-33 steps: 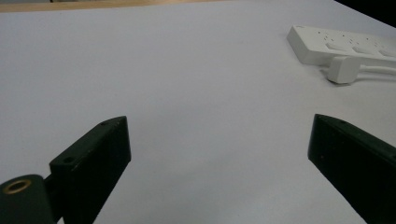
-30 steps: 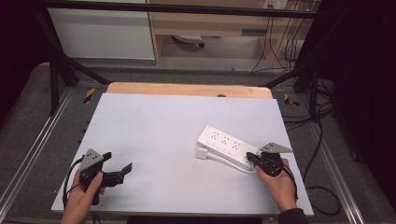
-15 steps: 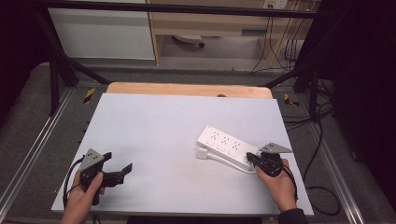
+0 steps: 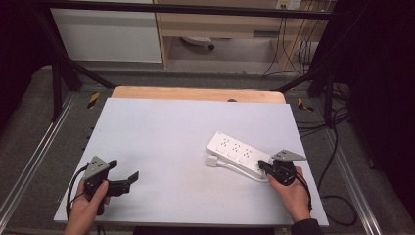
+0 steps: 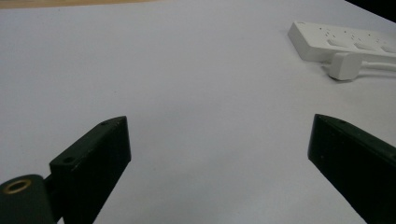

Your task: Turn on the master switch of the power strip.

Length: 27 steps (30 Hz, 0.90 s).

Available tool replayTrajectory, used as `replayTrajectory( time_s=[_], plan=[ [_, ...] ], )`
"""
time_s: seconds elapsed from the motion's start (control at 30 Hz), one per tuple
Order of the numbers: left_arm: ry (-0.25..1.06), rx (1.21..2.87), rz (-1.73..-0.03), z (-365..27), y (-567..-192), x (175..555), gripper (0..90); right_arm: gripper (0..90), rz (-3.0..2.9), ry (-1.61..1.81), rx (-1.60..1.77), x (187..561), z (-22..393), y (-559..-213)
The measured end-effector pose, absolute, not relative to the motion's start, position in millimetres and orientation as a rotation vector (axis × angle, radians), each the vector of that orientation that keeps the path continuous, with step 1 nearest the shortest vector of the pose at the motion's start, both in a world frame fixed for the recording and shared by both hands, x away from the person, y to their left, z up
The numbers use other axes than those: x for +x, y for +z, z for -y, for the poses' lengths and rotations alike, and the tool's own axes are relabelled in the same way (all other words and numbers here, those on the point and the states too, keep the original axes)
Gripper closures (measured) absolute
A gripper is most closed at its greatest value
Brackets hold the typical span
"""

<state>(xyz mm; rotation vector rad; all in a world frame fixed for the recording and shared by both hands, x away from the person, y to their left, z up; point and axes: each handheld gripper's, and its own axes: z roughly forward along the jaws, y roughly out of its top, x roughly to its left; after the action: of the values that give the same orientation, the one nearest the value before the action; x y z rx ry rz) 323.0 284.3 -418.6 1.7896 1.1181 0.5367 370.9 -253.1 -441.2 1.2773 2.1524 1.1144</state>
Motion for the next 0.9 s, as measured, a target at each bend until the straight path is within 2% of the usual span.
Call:
replayTrajectory(
  time_s=[0.9],
  plan=[
    [0.536, 1.794, -1.119, -284.3, -418.8, 323.1, 5.8, 90.0, -2.151, 1.111, 1.275, 370.7, 252.6, -441.1]
  ],
)
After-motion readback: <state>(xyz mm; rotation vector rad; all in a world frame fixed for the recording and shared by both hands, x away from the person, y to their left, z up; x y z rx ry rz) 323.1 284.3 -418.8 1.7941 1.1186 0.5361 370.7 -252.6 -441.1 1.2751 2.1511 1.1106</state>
